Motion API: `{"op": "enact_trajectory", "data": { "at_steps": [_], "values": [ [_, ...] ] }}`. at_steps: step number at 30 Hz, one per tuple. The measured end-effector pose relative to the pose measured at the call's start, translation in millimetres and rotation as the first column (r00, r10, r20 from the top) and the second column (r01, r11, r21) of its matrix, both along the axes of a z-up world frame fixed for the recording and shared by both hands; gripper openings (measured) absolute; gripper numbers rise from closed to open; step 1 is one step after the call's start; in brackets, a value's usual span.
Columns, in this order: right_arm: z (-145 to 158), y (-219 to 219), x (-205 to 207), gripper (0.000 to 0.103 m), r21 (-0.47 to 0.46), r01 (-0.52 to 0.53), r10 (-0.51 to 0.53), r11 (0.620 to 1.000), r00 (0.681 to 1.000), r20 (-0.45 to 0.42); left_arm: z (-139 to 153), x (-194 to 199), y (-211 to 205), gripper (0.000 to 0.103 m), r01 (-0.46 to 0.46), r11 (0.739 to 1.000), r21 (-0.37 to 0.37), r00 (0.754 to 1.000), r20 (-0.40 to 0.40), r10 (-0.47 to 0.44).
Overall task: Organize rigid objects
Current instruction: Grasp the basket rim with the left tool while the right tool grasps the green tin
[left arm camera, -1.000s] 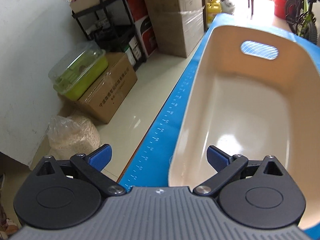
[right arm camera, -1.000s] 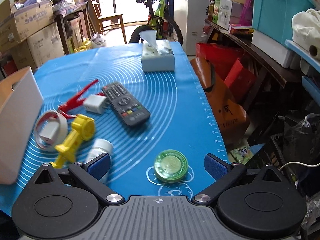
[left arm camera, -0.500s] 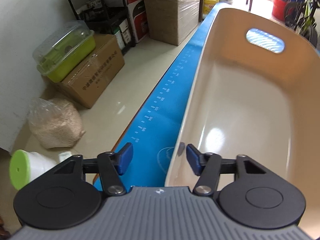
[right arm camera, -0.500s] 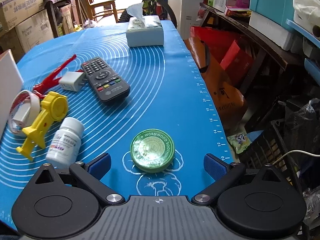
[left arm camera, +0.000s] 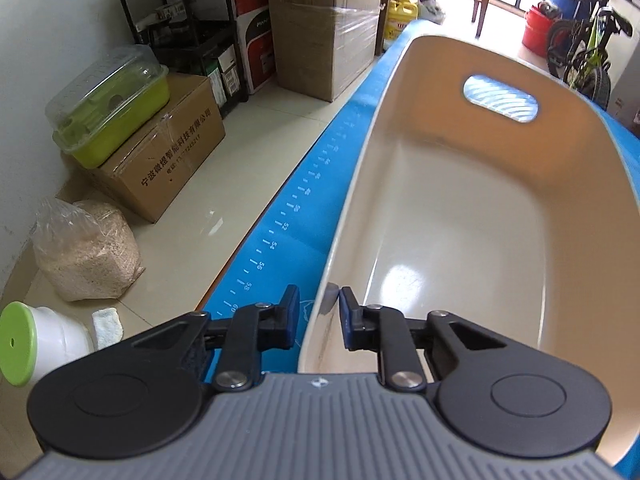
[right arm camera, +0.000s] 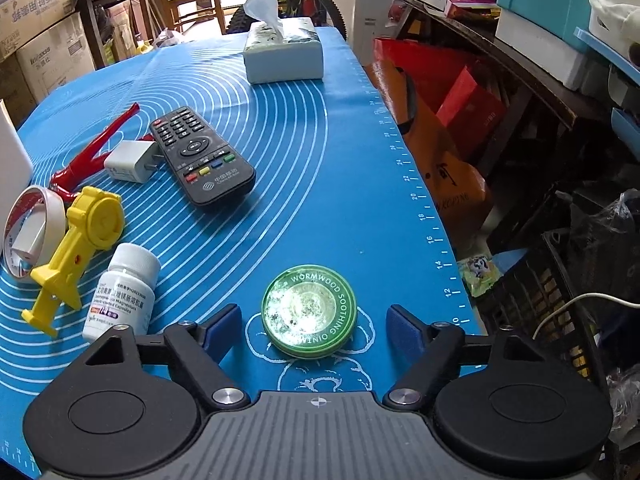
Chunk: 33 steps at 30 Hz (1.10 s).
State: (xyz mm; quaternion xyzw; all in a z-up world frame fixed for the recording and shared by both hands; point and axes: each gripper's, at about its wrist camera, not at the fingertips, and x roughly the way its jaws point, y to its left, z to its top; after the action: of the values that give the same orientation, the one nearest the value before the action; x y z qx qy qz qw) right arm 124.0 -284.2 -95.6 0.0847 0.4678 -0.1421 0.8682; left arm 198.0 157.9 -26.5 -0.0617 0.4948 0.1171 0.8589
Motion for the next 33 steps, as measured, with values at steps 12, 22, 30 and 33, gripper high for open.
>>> {"op": "enact_trajectory", "data": {
  "at_steps": [12, 22, 30, 33],
  "values": [
    [3, 1, -3, 0.054, -0.02, 0.006, -0.005, 1.0, 1.0, 0.011, 3, -3, 2, 0.013, 0.007, 0.999, -0.044, 1.0, 0.016, -0.006],
    [25, 19, -2, 0.054, -0.03, -0.022, 0.024, 0.999, 0.998, 0.061, 6, -9, 8, 0.012, 0.012, 0.998, -0.059, 1.0, 0.022, -0.01],
    [80, 66, 26, 0.054, 0.019, -0.153, 0.146, 0.988, 0.968, 0.203, 6, -11, 10, 0.011, 0.006, 0.997, -0.072, 1.0, 0.028, -0.004],
    [100, 94, 44, 0.054, 0.051, -0.228, 0.208, 0.972, 0.944, 0.255, 7, -12, 11, 0.011, -0.001, 0.997, -0.075, 0.999, 0.033, 0.004]
  ]
}}
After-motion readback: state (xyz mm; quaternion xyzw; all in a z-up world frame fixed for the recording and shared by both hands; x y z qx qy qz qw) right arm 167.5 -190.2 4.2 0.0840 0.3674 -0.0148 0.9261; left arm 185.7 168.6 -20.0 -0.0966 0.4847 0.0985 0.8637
